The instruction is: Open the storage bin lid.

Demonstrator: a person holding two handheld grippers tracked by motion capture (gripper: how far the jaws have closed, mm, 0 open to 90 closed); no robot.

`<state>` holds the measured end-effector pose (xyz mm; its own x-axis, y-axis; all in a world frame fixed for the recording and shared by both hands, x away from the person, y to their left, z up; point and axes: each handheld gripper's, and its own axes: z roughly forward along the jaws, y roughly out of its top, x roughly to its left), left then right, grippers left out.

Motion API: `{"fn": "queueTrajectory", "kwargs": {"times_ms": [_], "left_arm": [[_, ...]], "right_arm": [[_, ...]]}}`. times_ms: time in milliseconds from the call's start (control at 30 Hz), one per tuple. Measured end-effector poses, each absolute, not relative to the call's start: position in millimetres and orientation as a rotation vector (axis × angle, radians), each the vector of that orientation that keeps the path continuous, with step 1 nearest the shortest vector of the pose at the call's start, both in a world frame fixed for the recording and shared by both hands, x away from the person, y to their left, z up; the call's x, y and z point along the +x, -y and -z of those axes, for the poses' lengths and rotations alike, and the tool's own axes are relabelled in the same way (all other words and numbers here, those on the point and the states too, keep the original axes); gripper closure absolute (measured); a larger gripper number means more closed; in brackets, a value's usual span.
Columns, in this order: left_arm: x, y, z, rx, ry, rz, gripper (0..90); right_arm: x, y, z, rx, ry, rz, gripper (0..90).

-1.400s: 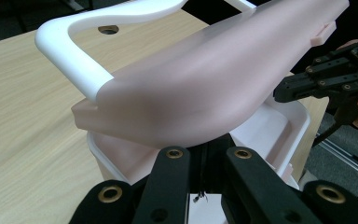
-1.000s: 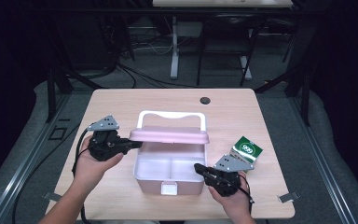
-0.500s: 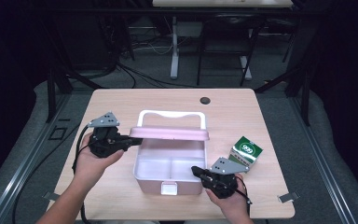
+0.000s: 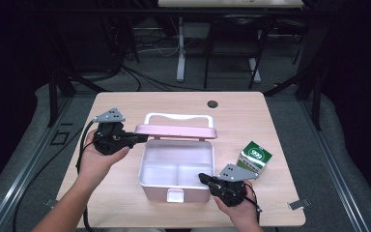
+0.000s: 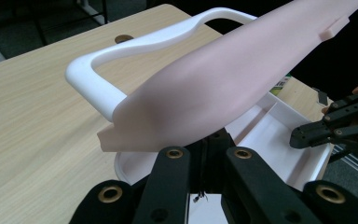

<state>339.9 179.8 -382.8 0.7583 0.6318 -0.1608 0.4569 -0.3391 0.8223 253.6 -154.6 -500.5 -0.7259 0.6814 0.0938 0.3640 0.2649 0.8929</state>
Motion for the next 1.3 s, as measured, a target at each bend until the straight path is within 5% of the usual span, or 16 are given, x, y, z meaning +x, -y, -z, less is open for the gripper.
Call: {"fn": "queueTrajectory", "kwargs": {"times_ms": [1300], "left_arm": [[400.2,-179.1,387.0,1.945,-1.006,-0.283,84.4]], "right_arm": [[253.7,159.9,500.9,0.957,-2.238,-1.462,90.0]]}}
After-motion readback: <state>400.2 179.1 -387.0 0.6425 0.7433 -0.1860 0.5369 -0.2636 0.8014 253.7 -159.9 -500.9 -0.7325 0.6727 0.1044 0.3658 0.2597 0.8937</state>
